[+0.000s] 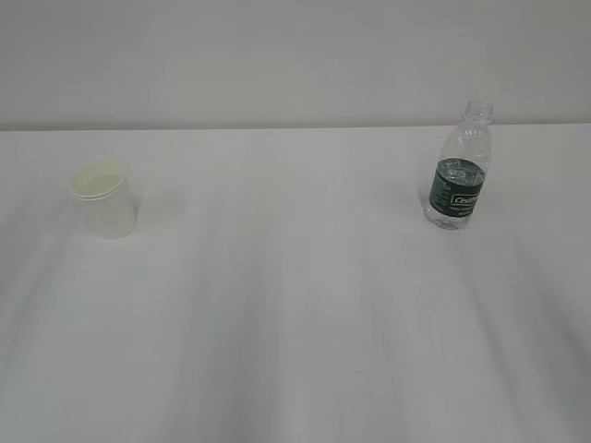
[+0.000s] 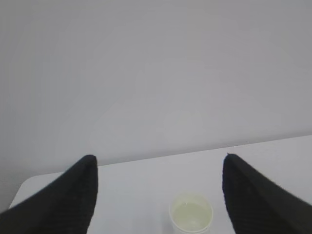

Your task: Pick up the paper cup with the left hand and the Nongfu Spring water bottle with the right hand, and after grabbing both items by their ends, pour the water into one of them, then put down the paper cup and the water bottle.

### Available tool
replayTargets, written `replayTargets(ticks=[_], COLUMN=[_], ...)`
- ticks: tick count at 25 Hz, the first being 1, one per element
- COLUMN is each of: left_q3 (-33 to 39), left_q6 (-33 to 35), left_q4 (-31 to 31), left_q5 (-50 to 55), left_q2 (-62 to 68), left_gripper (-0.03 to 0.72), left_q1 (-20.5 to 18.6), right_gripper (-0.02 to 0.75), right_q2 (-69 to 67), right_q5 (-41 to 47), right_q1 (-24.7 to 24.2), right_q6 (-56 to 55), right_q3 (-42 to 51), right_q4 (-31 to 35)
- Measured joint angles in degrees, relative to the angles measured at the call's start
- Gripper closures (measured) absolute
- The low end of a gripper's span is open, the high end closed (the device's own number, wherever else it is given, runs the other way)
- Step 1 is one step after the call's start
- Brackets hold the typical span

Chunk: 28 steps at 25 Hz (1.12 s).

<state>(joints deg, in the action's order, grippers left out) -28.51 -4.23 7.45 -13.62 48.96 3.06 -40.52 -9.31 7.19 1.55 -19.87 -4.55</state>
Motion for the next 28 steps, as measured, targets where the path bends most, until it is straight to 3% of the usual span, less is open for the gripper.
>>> replayTargets(ticks=[9,24,28], left_q3=[0.0,0.1,0.1], left_q6=[0.0,0.0,0.0], left_q4=[-0.1,-1.8,-1.8], left_q5=[13.2,30.6,32.5], left_q2=[-9.7,-20.5,-20.5], left_gripper=[0.112,0.124,0.132], left_q1=[0.0,0.0,2.5], right_gripper=[0.148,0.148,0.148], right_q2=[4.5,8.0,8.0], right_q5=[10.5,35.9,41.6], right_q1=[0.0,0.0,0.0], right_q6=[-0.1,-0.1,-0.1], right_q3=[-0.7,-9.1,-11.6], right_q4=[0.0,0.0,0.0])
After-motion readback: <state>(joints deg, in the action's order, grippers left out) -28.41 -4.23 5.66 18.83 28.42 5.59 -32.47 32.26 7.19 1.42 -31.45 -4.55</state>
